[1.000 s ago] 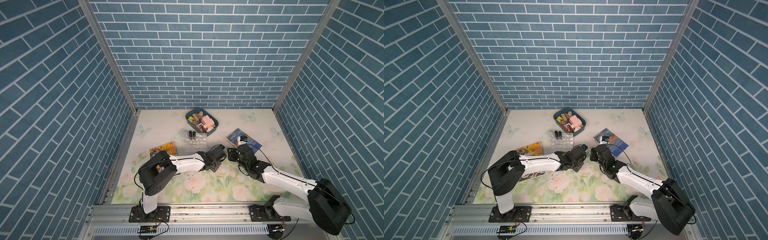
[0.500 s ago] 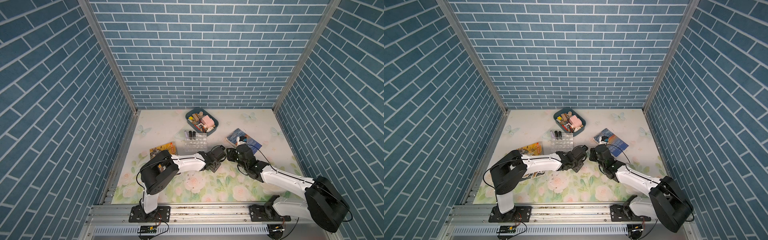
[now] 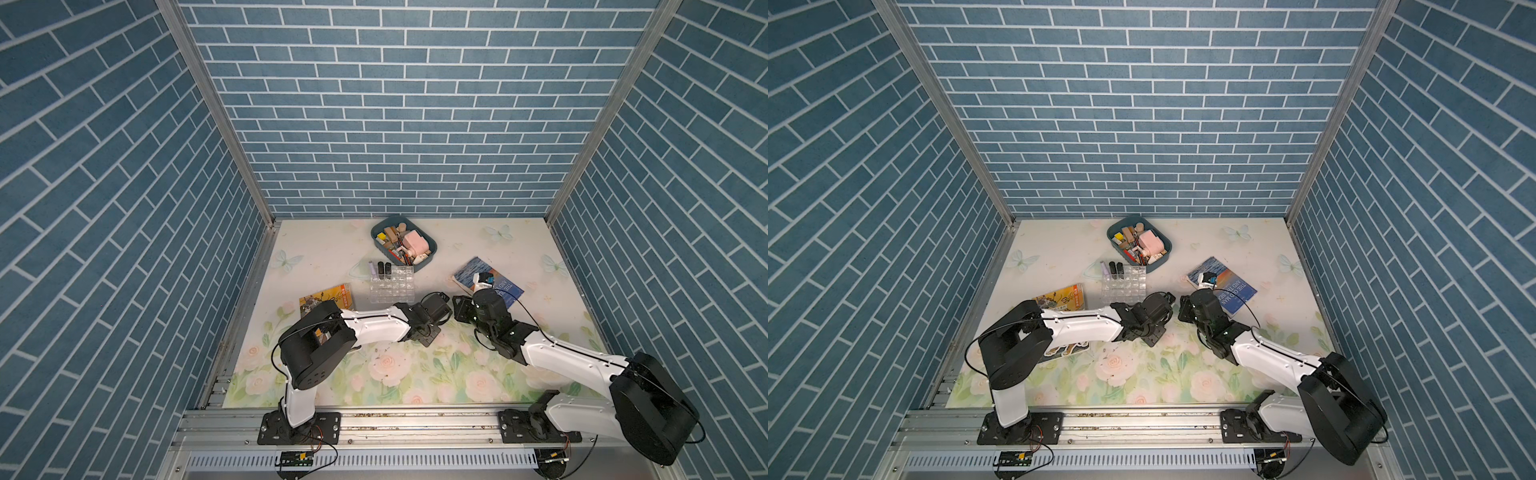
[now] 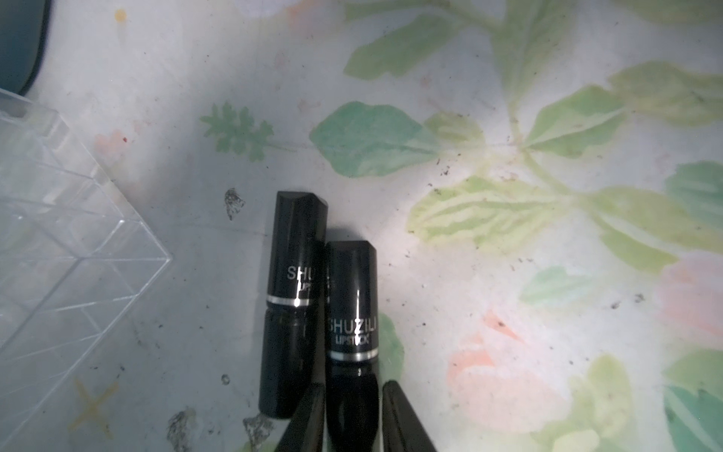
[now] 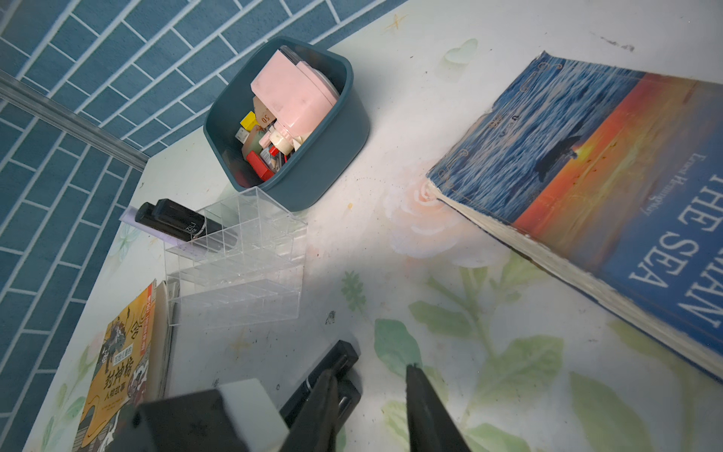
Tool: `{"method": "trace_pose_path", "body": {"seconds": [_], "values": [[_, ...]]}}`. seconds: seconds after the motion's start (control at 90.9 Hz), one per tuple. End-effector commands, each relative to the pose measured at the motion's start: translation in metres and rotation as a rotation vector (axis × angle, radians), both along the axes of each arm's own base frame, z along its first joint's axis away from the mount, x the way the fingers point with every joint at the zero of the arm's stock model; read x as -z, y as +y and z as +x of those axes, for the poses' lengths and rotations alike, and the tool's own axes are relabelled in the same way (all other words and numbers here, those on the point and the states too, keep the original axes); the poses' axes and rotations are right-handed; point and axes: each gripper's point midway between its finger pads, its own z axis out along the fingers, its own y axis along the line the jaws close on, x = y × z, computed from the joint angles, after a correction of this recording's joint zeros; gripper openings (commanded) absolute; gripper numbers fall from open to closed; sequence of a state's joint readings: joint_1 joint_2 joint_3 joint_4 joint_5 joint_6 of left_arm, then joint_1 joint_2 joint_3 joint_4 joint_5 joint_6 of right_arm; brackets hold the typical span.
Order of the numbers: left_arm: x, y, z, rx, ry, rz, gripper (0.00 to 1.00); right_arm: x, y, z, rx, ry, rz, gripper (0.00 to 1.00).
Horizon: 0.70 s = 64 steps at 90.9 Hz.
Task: Arrange the lipsticks in the organizer
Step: Pick up the lipstick at the center of the board.
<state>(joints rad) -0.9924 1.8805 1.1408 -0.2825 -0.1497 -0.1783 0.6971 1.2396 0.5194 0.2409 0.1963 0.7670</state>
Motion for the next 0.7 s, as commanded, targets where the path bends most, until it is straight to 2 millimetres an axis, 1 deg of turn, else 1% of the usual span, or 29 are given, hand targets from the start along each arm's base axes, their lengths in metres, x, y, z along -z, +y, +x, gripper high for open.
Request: {"method": "trace_pose_path", "body": {"seconds": [0.0,0.132,0.363,0.517,0.693], "values": [[0.005,0.008,-0.004,0.000,0.023,0.026,0.29,-0.001,-0.006,-0.001,0.032,-0.002,0.030,0.33],[0.014,0.018,-0.010,-0.009,0.038,0.047,0.27,0.000,-0.008,-0.002,0.035,-0.003,0.030,0.33],[0.020,0.018,-0.016,-0.003,0.055,0.049,0.27,0.001,-0.009,-0.003,0.042,-0.004,0.030,0.33],[0.027,0.019,-0.015,-0.001,0.051,0.085,0.27,0.003,-0.010,-0.004,0.045,0.001,0.033,0.33],[0.027,0.024,-0.012,-0.023,0.030,0.135,0.29,0.002,-0.009,-0.003,0.045,0.001,0.040,0.33]]}}
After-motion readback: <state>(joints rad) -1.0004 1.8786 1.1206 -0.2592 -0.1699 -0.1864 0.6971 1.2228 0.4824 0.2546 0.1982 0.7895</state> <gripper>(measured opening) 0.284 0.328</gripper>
